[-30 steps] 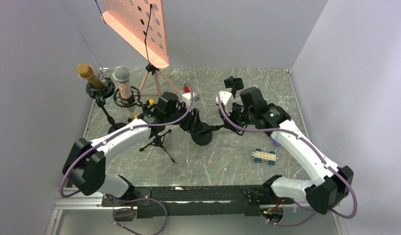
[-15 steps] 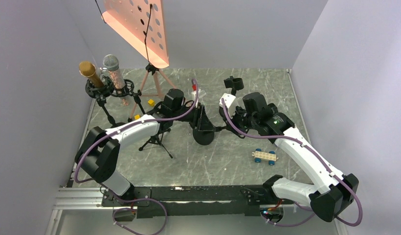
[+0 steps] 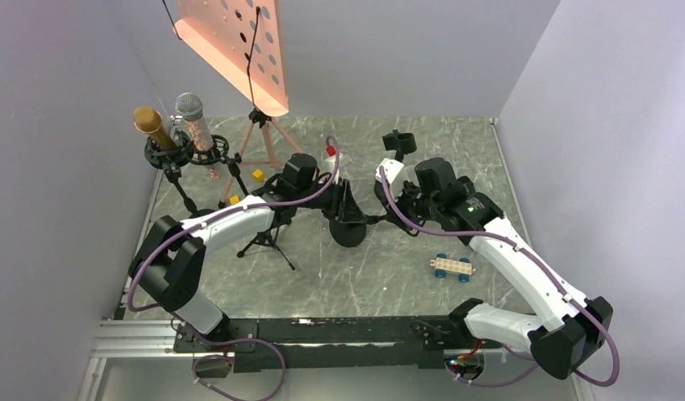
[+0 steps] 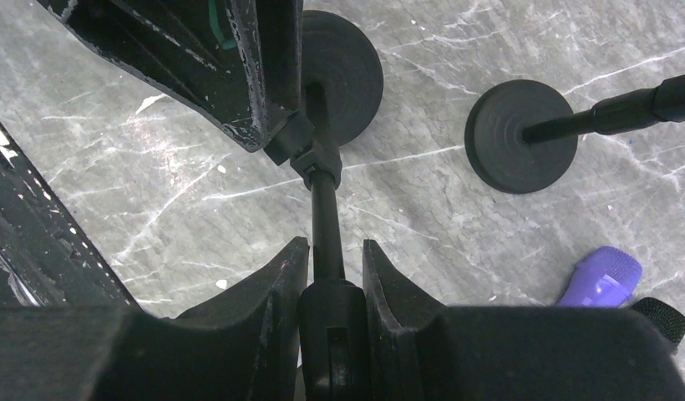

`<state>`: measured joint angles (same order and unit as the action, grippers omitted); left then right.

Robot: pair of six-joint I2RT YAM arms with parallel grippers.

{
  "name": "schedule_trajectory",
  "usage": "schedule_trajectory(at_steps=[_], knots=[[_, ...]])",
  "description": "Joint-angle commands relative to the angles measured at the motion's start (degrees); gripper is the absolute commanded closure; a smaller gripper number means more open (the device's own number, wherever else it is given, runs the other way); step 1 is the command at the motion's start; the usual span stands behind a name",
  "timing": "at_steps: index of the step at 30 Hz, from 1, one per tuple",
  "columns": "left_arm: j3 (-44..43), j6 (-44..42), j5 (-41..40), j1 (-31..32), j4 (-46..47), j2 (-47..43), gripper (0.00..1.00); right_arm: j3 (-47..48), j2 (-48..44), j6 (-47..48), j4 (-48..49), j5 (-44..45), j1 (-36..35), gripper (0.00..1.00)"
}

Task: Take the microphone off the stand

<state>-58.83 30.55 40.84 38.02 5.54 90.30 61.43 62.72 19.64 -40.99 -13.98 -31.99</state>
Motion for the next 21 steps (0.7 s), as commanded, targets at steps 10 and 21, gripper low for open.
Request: schedule_trajectory(at_steps=[10, 21], knots=[[-3.6, -5.0, -16.8, 6.0, -6.7, -3.7, 0.51, 0.5, -4.8, -2.9, 6.5, 0.0, -0.1, 1.00], [-3.4, -5.5, -3.2, 6.0, 2.5, -0.7, 0.54, -2.7, -6.9, -2.0, 5.7, 0.7, 0.0, 1.00]])
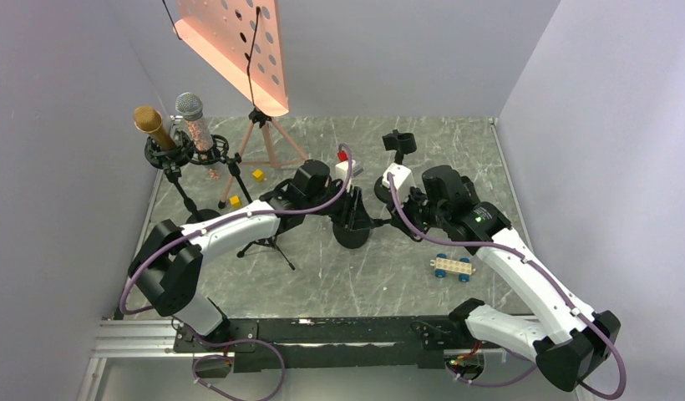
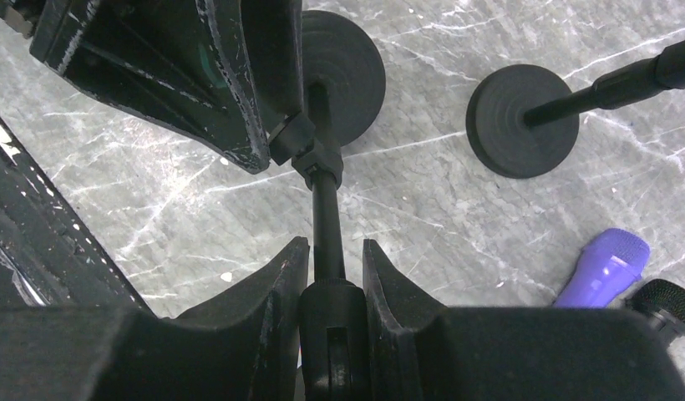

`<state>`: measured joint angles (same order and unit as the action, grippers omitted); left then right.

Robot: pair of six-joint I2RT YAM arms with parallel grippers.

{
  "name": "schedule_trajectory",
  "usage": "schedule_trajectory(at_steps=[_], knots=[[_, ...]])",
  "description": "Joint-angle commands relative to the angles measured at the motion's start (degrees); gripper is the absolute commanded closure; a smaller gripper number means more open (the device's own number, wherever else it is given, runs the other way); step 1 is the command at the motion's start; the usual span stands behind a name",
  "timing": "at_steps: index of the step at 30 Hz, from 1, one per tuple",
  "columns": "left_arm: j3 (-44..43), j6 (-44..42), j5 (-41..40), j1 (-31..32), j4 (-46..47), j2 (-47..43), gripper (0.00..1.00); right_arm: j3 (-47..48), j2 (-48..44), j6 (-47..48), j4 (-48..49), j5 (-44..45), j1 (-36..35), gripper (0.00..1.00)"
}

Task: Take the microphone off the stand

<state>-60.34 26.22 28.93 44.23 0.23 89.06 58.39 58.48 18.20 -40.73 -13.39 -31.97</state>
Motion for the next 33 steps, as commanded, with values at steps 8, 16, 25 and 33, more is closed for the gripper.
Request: schedule_trajectory(at_steps=[8, 16, 25, 33], knots=[[-5.3, -1.2, 8.9, -0.3, 4.5, 3.7, 0.57, -0.4, -2.6, -0.6, 5.6, 0.3, 0.0, 1.00], [-4.3, -0.7, 7.3, -0.3, 5.3, 3.4, 0.63, -0.7, -2.9, -1.3, 5.1, -1.1, 0.0, 1.00], [-5.0, -5.9, 6.9, 1.4, 5.7, 3.5, 1.00, 0.7, -1.7, -1.0, 4.1, -1.4, 0.0, 1.00], [-3.9, -28.6, 5.5, 5.2, 0.0, -0.3, 1.00, 4.9, 2.0, -9.6, 0.6, -5.9, 3.4, 1.00]])
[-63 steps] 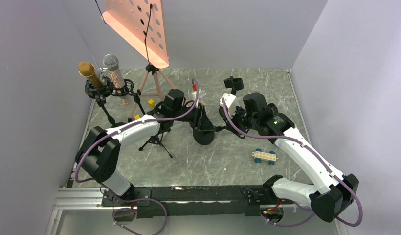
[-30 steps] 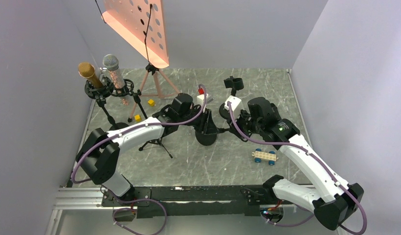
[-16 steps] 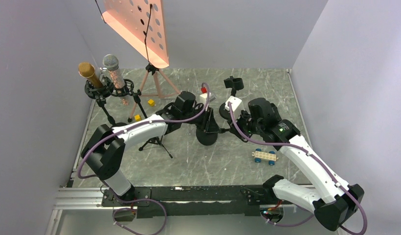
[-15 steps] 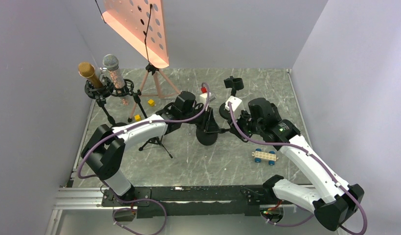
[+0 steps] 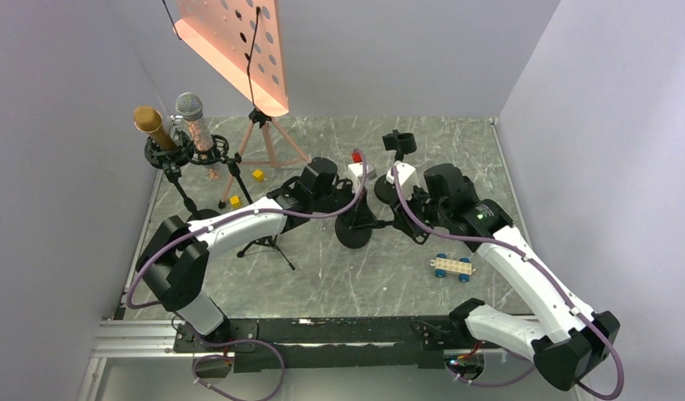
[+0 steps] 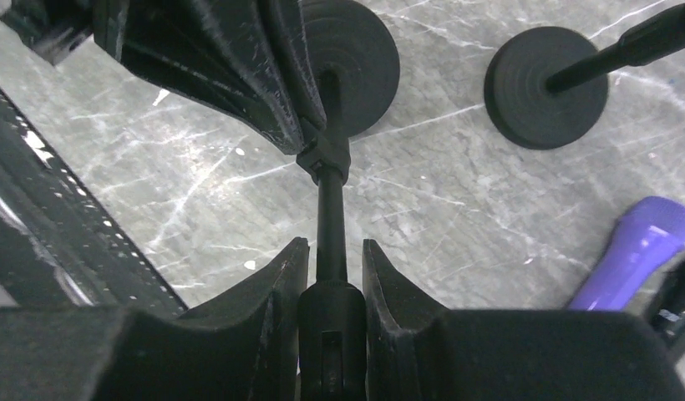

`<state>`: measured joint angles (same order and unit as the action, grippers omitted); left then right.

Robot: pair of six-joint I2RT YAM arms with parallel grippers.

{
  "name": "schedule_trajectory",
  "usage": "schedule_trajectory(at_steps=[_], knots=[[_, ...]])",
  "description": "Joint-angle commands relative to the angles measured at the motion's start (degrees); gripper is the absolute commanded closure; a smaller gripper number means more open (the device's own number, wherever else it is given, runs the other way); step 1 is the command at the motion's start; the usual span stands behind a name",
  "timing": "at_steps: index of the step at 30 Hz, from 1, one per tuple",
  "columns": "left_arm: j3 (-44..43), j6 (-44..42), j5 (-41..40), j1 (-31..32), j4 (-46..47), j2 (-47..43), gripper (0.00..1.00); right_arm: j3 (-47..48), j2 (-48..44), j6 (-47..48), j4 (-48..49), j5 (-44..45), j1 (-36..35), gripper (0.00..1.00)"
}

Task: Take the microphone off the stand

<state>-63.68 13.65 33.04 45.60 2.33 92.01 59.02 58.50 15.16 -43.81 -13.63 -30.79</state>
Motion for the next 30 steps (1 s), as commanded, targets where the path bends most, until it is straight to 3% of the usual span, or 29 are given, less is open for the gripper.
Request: schedule_trajectory(at_steps=[1, 12, 17, 20, 21, 23, 24, 28, 30], knots=[[0.3, -19.3, 0.5, 4.4, -2.2, -4.0, 1.00, 4.8, 2.6, -7.9, 3.1, -7.2, 3.5, 1.00], [8.6, -54.3, -8.8, 10.1, 2.7, -11.7, 1.00, 13.1, 9.7, -10.1, -3.6, -14.7, 9.0, 1.00], [14.0, -73.0, -9.4, 9.7, 14.1, -12.6, 1.00, 18.7, 12.3, -12.4, -6.9, -13.6, 9.4, 1.00], [15.9, -79.5, -7.9, 9.5, 18.1, -12.3, 1.00, 19.5, 13.3, -13.7, -7.6, -13.9, 9.4, 1.00], [15.3, -79.3, -7.6, 9.5, 17.1, -12.3, 0.96, 19.4, 13.6, -13.7, -7.6, -14.0, 9.5, 1.00], [12.3, -73.5, -8.0, 9.4, 9.5, -12.5, 0.67, 19.2, 13.9, -13.3, -7.3, -14.0, 9.5, 1.00], [10.2, -69.5, -7.8, 8.9, 7.1, -13.1, 0.59, 19.2, 13.9, -12.9, -7.2, -13.9, 9.5, 1.00], [5.3, -50.8, -7.6, 7.4, -6.2, -17.3, 0.30, 19.4, 14.0, -11.0, -6.4, -12.7, 9.5, 1.00], [2.6, -41.1, -8.7, 6.8, -11.2, -18.3, 0.24, 19.1, 13.6, -10.6, -5.9, -12.2, 9.5, 1.00]])
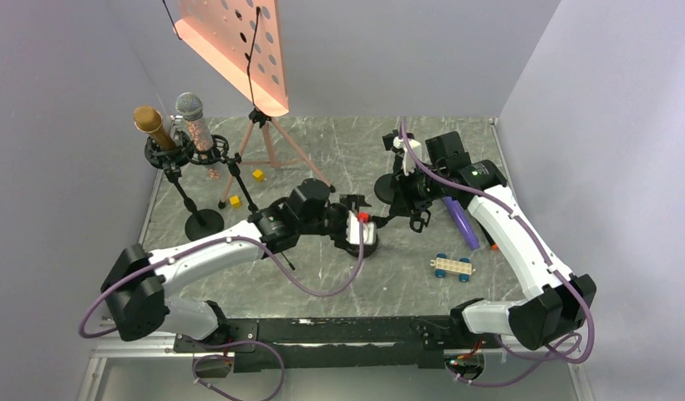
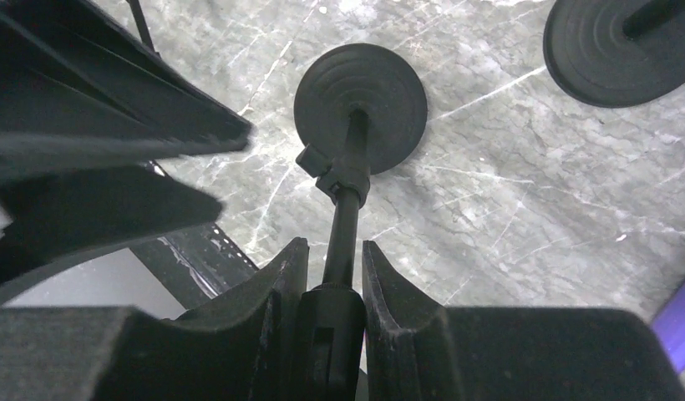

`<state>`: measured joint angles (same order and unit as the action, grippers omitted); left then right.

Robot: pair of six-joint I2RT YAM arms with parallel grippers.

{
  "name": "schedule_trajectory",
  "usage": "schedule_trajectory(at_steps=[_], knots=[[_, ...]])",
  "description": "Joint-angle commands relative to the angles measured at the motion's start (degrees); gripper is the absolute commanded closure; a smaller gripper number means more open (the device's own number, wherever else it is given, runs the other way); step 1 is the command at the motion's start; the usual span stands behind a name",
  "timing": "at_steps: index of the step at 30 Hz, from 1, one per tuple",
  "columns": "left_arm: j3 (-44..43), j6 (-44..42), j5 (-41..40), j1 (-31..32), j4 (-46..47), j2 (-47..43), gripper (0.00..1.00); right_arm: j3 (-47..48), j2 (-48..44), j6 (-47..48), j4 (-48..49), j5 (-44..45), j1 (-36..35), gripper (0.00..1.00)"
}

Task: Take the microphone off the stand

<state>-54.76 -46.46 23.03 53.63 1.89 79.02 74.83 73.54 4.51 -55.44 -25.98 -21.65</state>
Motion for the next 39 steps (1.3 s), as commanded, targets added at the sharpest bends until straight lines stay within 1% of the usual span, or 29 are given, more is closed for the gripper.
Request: schedule_trajectory(at_steps=[1, 3, 6, 8, 10, 12, 15, 19, 23, 26, 30, 35, 37, 39], knots=[[-7.5, 24.2, 0.2, -1.5, -13.0, -5.2, 0.23, 3.0, -1.7, 0.2, 5.8, 0.3, 0.4, 1.00], [-9.5, 33.9, -2.1, -3.4, -16.8, -3.7, 0.23, 2.2, -2.5, 0.8, 6.3, 0.5, 0.3, 1.00], [-10.0, 46.7, 3.7, -9.0, -17.7, -0.3, 0.28, 1.0, -3.2, 1.7, 7.0, 0.9, 0.3, 1.00], [-8.0, 52.7, 8.7, -12.1, -13.3, 1.0, 0.32, 0.6, -3.1, 2.0, 7.1, 0.7, 0.3, 1.00], [-6.2, 54.8, 12.2, -13.7, -8.8, 1.5, 0.34, 0.6, -2.7, 1.9, 7.1, 0.0, 0.3, 1.00], [-6.1, 54.0, 14.3, -13.8, -5.9, 2.7, 0.36, 0.6, -2.3, 1.9, 7.1, -0.6, 0.3, 1.00], [-7.3, 52.2, 15.3, -13.3, -3.1, 5.1, 0.38, 0.8, -1.7, 2.0, 6.9, -1.8, 0.3, 1.00], [-9.0, 43.9, 14.3, -11.8, -0.4, 7.4, 0.39, 1.0, -1.2, 1.6, 6.2, -2.6, 0.3, 1.00], [-9.7, 35.2, 14.4, -10.3, 0.2, 9.1, 0.49, 1.1, -0.8, 1.5, 5.7, -3.0, 0.3, 1.00], [-10.2, 28.7, 13.1, -8.8, -0.1, 10.0, 0.60, 1.2, -0.6, 1.3, 5.5, -3.2, 0.3, 1.00], [-10.9, 23.7, 11.9, -7.8, -0.7, 11.2, 0.70, 1.0, -0.5, 1.2, 5.2, -3.3, 0.3, 1.00], [-12.3, 17.8, 12.6, -6.8, -1.8, 12.5, 0.73, 0.4, -0.3, 0.5, 5.5, -4.1, 0.3, 1.00], [-13.2, 15.8, 11.8, -6.3, -1.8, 13.1, 0.78, 0.5, 0.1, 0.4, 5.5, -4.4, 0.3, 1.00], [-13.8, 13.9, 10.7, -5.7, -1.8, 13.9, 0.79, 0.9, 0.4, 0.6, 5.2, -4.6, 0.3, 1.00]])
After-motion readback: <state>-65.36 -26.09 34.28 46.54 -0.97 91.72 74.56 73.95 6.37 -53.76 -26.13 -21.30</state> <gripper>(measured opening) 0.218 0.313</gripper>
